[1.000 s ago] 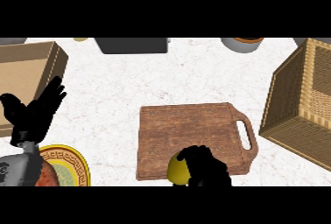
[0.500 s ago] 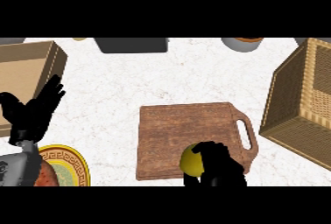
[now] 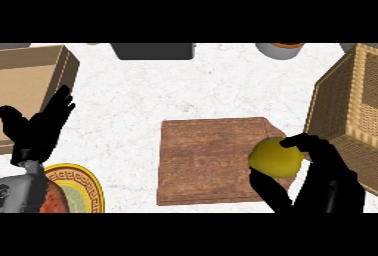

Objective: Pick the lemon from the cutting board and place it in the basket

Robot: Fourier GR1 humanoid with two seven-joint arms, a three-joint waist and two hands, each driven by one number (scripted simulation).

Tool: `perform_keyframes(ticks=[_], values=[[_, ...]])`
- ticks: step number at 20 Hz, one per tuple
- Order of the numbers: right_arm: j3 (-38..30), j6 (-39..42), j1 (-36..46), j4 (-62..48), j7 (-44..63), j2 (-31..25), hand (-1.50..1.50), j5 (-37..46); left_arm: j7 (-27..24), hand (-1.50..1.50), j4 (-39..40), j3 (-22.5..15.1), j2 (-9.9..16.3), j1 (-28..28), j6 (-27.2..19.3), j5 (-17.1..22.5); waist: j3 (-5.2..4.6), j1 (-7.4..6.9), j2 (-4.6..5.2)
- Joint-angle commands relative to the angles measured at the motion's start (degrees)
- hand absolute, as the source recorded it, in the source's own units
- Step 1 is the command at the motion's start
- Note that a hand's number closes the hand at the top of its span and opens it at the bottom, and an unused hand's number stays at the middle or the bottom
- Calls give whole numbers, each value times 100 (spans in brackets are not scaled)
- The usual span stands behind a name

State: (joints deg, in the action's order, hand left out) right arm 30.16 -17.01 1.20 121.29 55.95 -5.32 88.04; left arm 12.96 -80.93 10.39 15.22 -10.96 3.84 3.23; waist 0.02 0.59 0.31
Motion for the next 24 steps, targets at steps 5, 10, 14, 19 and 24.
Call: perform_keyframes(ticks=[5, 10, 14, 19, 24], values=[[-2923, 714, 709, 329, -720, -1112, 150, -3366, -46, 0, 117, -45, -72, -207, -119, -111, 10, -39, 10], [-4146, 368, 891, -262, -753, -1419, 150, -3479, 58, 0, 17, -64, -87, -95, -52, -58, 1, -15, -28], [-4686, 180, 1007, -1566, -1883, -1627, -150, -4676, -252, 0, 547, 84, -5, -337, 108, 4, -1, -43, -18], [-4815, 344, 1673, -2512, -2519, -1932, -150, -5040, -19, 0, 319, -106, -140, -380, -107, -232, -1, -70, -22], [-5112, -122, 1533, -2331, -2903, -1697, -150, -5310, -111, 0, 463, 127, 51, -279, 110, -76, -2, -56, -27]])
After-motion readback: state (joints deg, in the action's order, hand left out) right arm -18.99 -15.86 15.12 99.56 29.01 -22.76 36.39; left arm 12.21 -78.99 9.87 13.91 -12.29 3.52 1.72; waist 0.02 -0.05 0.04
